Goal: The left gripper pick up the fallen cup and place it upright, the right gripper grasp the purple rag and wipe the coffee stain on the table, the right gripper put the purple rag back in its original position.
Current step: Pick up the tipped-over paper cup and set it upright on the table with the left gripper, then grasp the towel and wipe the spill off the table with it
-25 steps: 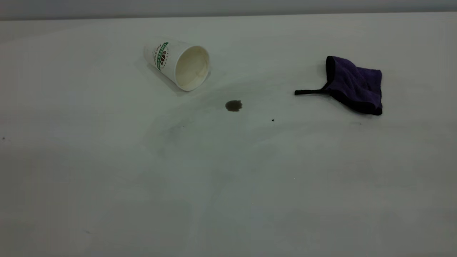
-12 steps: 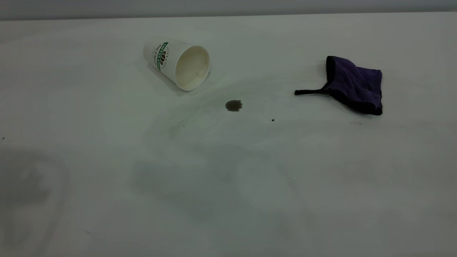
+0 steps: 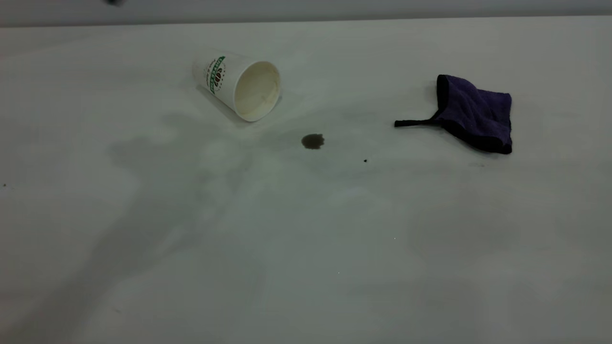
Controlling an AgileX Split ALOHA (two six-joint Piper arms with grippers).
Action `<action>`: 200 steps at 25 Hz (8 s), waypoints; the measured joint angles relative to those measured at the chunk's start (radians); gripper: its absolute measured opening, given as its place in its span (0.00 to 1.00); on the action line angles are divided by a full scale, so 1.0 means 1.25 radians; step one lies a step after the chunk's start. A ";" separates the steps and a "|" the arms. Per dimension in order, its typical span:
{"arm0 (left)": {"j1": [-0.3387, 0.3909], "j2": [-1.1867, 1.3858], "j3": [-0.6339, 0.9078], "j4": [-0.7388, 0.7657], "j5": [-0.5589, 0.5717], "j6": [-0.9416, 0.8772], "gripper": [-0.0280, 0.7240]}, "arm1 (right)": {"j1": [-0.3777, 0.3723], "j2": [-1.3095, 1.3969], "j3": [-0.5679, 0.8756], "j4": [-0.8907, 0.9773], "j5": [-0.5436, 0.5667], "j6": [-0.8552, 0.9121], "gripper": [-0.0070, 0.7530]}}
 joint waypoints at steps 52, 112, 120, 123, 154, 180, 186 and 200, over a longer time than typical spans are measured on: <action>0.047 0.445 -0.741 -0.376 0.178 0.434 0.06 | 0.000 0.000 0.000 0.001 0.000 0.000 0.32; 0.233 -0.468 -0.136 -0.601 0.317 0.504 0.69 | 0.000 0.000 0.000 0.001 0.000 0.000 0.32; 0.232 -0.898 0.219 -0.590 0.317 0.496 0.62 | 0.000 0.000 0.000 0.001 0.000 0.000 0.32; 0.233 -1.077 0.344 -0.587 0.317 0.464 0.62 | 0.000 0.000 0.000 0.001 0.000 0.000 0.32; 0.386 -1.522 0.665 -0.549 0.289 0.406 0.62 | 0.000 0.000 0.000 0.001 0.000 0.000 0.32; 0.386 -1.522 0.665 -0.549 0.289 0.405 0.62 | 0.000 0.149 -0.065 -0.001 -0.015 -0.002 0.47; 0.386 -1.522 0.665 -0.549 0.289 0.405 0.62 | 0.000 0.538 -0.160 -0.023 -0.205 -0.053 0.89; 0.386 -1.522 0.665 -0.549 0.289 0.403 0.62 | 0.024 1.400 -0.392 0.130 -0.523 -0.311 0.96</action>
